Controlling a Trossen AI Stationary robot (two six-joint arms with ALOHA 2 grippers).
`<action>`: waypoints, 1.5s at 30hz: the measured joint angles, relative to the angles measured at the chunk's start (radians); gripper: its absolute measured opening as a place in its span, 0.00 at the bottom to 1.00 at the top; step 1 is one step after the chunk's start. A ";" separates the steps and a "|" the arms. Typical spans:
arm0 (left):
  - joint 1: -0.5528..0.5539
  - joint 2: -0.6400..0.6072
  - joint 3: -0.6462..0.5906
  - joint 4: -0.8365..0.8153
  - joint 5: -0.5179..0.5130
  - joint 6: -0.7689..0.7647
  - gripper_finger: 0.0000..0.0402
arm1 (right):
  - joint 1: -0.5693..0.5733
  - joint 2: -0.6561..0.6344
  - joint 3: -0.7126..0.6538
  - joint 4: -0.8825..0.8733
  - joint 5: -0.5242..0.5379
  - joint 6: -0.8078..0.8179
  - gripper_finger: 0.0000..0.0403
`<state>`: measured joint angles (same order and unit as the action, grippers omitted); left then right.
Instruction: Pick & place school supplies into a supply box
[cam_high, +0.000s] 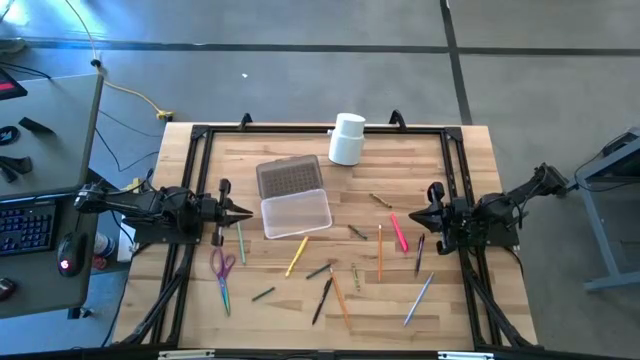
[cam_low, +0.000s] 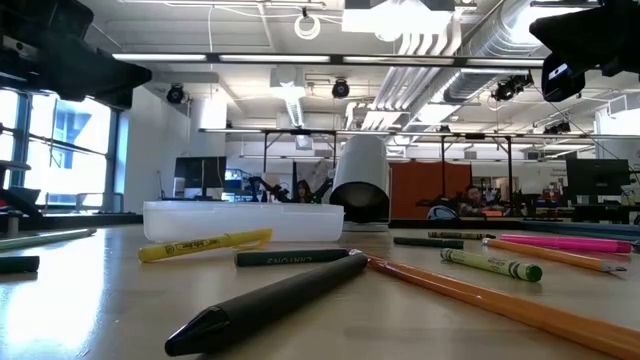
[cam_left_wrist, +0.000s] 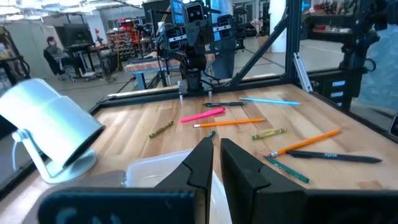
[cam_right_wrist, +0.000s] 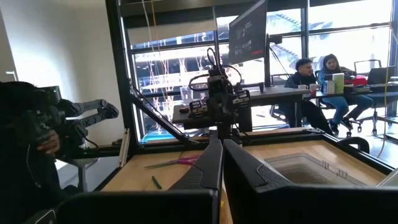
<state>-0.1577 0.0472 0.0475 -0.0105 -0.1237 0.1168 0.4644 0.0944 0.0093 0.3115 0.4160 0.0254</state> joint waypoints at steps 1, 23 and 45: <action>0.000 0.000 0.000 0.000 0.002 -0.025 0.17 | 0.000 0.000 0.000 0.000 0.000 0.000 0.00; 0.000 0.003 0.001 -0.048 0.006 -0.308 0.17 | 0.000 0.000 0.000 0.000 0.000 0.000 0.00; 0.000 0.007 0.072 -0.209 -0.221 -0.068 0.18 | 0.000 0.000 0.000 0.000 0.000 -0.006 0.00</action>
<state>-0.1574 0.0543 0.1196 -0.2193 -0.3450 0.0486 0.4647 0.0944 0.0090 0.3115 0.4161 0.0193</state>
